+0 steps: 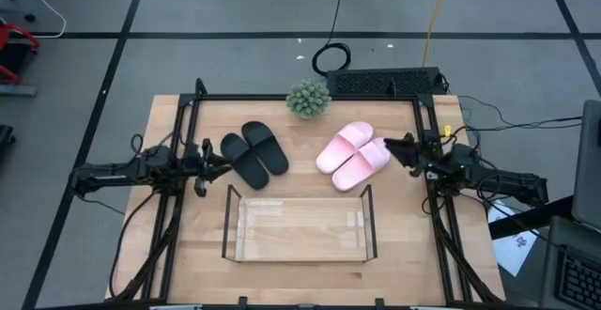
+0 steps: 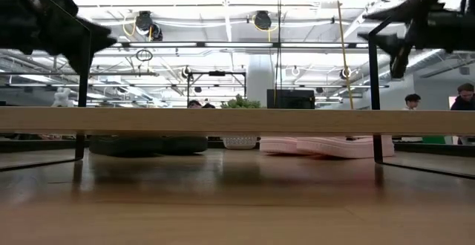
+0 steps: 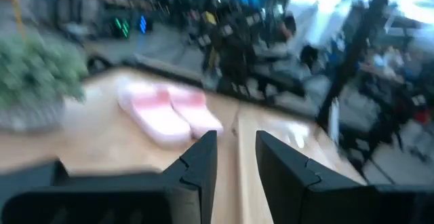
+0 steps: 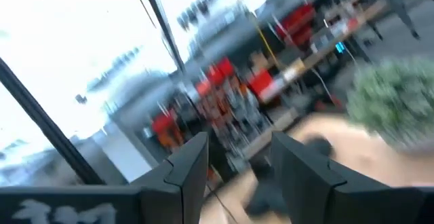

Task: Pick and place slides into the shelf
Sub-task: Put the left black slipper on the shelf

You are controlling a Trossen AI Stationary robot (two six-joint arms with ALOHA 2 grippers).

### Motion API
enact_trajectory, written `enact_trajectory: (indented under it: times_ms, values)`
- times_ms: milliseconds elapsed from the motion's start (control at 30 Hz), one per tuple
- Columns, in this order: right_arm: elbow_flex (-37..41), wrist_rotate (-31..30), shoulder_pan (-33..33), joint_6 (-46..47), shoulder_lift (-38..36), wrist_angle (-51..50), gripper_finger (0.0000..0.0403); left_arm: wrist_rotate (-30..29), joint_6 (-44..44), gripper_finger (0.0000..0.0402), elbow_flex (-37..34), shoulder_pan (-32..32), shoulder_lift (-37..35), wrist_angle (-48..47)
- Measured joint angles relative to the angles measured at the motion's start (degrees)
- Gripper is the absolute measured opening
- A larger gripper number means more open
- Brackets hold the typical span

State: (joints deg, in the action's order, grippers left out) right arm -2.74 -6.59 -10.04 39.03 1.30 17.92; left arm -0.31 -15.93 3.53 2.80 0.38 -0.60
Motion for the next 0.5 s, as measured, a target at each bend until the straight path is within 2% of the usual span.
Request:
enact_trajectory:
  times_ms: [133,333,500]
  values:
    - [0.0,-2.9,0.0,-0.2,0.0,9.5,0.0153,0.2,-4.5,0.0104,0.0,0.0,0.0,11.9]
    - [0.0,-2.3,0.0,-4.9,0.0,21.5,0.0153,0.3,-10.8,0.0104,0.0,0.0,0.0,29.4]
    - [0.0,-2.3,0.0,-6.9,0.0,27.7,0.0153,0.3,-14.5,0.0104,0.0,0.0,0.0,39.0]
